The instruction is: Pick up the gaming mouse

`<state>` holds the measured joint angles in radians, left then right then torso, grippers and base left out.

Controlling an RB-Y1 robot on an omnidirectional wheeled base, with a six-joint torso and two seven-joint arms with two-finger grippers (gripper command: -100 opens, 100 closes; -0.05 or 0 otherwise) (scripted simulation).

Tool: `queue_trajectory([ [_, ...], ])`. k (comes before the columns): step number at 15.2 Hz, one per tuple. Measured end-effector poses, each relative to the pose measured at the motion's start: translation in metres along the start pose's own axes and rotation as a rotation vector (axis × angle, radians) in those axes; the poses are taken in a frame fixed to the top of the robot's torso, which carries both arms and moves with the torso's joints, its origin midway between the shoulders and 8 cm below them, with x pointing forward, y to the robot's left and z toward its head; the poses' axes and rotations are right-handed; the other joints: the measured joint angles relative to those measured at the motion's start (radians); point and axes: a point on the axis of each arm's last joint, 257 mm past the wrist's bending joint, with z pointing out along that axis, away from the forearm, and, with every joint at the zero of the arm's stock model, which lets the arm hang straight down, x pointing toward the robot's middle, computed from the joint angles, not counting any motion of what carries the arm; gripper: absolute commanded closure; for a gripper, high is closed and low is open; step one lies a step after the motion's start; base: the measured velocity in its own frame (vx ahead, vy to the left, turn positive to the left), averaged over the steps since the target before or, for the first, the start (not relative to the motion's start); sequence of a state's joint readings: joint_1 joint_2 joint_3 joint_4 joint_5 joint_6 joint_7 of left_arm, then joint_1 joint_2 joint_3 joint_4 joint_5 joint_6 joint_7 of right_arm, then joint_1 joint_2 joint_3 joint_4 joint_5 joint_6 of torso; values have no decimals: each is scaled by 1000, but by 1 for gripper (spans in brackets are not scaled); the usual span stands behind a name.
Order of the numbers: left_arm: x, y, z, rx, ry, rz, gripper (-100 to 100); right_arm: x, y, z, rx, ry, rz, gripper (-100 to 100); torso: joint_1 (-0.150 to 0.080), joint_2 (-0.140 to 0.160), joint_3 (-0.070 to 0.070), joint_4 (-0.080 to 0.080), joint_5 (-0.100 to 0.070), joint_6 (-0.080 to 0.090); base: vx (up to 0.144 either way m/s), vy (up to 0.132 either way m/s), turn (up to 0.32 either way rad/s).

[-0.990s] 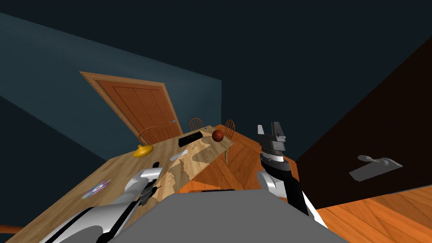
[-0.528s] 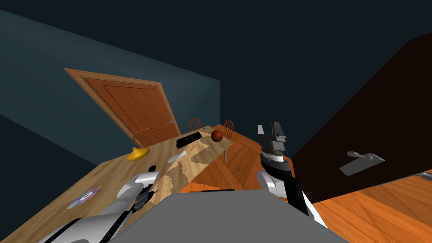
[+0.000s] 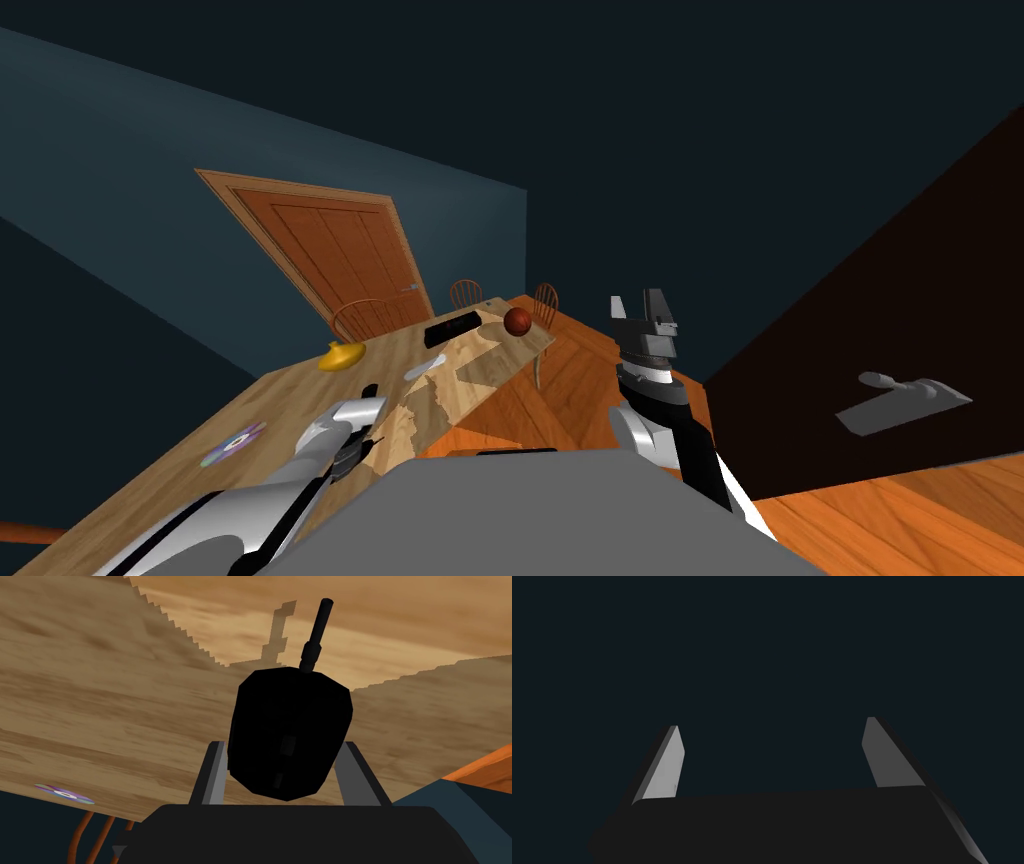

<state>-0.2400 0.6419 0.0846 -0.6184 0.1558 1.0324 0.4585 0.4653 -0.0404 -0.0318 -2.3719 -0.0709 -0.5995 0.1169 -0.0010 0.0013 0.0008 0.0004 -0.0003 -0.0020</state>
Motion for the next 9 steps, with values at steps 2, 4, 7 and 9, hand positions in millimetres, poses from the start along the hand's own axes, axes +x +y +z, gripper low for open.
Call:
queue_trajectory([
  [2,4,-3,-3,-3,-2,5,100,0,0,0,0,0,0,0,0,0,0,0,0,1,-12,-10,39],
  [4,12,-11,-7,-1,0,16,100,0,0,0,0,0,0,0,0,-1,0,0,0,1,-18,-9,164],
  [7,28,-23,-19,12,5,40,100,0,0,0,0,0,0,0,0,-1,0,0,0,1,-16,-12,116],
  [9,39,-30,-26,19,9,59,100,0,0,0,0,0,0,0,-1,0,0,0,-1,1,-15,-15,124],
])
